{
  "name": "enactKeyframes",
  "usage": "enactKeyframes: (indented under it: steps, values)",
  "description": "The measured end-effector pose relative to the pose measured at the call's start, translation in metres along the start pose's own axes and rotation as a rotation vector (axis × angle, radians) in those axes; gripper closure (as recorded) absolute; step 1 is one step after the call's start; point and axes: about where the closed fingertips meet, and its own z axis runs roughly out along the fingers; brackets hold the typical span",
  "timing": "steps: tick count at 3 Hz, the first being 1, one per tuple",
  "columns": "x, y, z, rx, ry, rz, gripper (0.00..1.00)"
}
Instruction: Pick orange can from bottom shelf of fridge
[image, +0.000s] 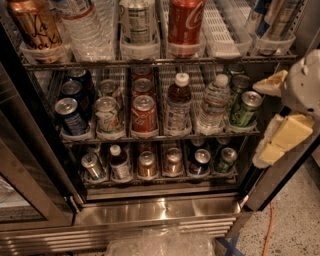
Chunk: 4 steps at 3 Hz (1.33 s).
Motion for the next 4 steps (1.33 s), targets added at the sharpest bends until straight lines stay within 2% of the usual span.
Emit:
enactKeyframes:
  steps: [1, 2, 3, 4]
  values:
    - [0.007, -0.001, -0.010, 0.069, -0.085, 0.036, 0.00]
    - [0.003, 0.002, -0.002, 0.038, -0.137, 0.047, 0.00]
    - [-0.010, 0.018, 0.041, -0.053, -0.288, 0.057, 0.00]
    - [-0.034, 0.043, 0.093, -0.163, -0.534, 0.061, 0.00]
